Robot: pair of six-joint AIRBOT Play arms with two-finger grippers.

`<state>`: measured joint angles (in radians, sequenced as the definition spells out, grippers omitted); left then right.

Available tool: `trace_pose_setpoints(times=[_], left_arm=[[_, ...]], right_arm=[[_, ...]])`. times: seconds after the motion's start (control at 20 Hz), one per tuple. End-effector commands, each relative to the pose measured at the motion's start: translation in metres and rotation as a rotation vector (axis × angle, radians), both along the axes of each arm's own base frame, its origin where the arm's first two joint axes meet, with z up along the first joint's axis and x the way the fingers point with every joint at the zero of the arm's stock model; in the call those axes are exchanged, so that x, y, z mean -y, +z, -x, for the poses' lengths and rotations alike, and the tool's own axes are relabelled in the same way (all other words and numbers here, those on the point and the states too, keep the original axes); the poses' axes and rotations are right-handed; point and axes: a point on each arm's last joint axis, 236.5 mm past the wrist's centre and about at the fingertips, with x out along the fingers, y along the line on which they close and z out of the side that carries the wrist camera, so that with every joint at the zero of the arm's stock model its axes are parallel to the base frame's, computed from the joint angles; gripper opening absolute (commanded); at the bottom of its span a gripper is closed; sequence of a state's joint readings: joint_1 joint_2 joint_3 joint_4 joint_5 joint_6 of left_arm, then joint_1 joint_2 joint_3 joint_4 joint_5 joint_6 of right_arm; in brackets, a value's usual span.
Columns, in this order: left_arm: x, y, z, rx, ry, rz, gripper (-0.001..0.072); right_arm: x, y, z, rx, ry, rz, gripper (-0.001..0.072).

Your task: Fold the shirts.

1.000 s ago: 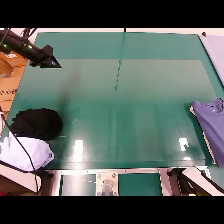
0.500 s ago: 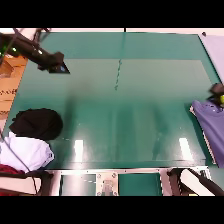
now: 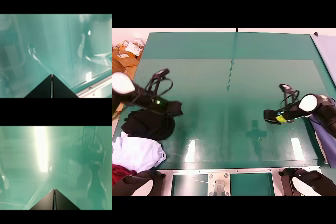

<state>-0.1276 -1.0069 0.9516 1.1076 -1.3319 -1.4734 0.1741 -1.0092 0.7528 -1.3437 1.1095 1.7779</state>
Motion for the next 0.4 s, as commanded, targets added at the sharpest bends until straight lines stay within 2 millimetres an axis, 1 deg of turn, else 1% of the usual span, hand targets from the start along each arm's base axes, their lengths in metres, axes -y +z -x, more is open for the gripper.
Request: trace_pose_setpoints(times=[0.0,0.25,0.35], left_arm=[[-0.0058,-0.0161,0.0194,-0.002,0.033,-0.013,0.0018],[-0.0055,-0.0148,0.0118,0.027,0.046,-0.01,0.002],[-0.0056,-0.0148,0.0121,0.027,0.043,-0.01,0.002]], right_arm=[[-0.0316,-0.0037,0.0067,0.025,0.085,-0.009,0.002],[-0.0319,-0.0037,0.0067,0.025,0.086,-0.009,0.002],[-0.0319,-0.0037,0.0067,0.025,0.086,-0.009,0.002]])
